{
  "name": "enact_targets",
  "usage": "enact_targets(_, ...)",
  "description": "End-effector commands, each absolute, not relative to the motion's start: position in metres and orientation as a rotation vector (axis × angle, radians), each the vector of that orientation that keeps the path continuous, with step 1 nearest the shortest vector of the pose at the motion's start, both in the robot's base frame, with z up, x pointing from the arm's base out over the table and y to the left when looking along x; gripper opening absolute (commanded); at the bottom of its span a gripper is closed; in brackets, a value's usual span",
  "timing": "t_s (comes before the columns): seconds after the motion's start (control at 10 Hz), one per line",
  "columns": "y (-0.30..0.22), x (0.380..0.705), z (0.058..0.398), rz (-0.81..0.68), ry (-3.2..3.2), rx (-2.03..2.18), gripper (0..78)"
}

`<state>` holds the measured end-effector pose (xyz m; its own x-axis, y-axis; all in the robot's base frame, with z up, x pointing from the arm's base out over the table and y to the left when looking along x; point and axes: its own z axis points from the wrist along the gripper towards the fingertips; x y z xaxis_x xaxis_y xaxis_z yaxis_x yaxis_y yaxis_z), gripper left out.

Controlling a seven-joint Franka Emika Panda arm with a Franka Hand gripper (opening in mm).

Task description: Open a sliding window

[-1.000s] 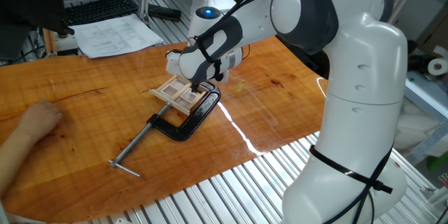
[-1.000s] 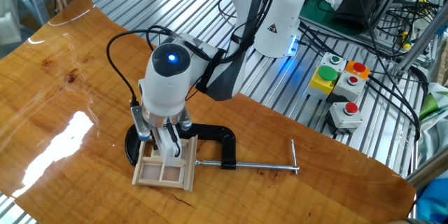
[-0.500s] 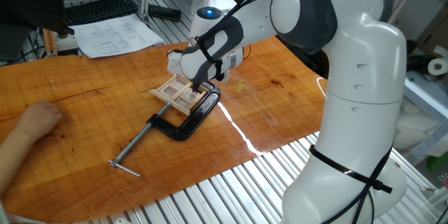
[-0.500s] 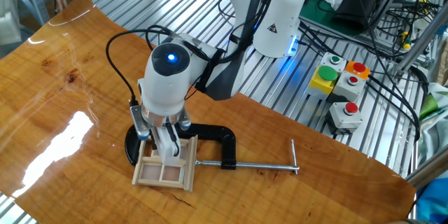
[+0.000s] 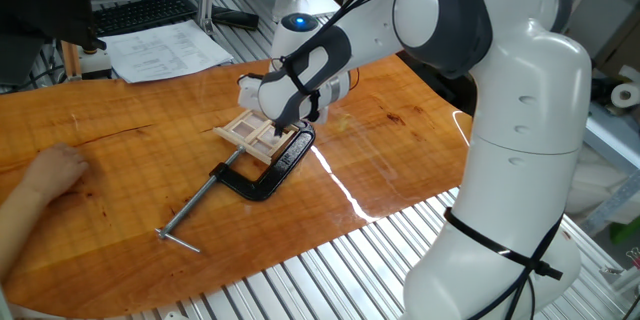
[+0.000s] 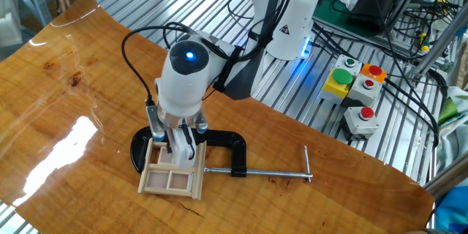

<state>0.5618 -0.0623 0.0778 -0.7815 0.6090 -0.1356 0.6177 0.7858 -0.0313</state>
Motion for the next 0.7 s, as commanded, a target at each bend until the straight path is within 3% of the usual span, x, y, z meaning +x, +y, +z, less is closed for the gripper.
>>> enact_targets(0.1,-0.056,0.559,0.075,-0.11,2.843,1.002,0.0)
enact_targets(0.7,-0.045,0.556,0.07,-0.101,2.825,1.024,0.0)
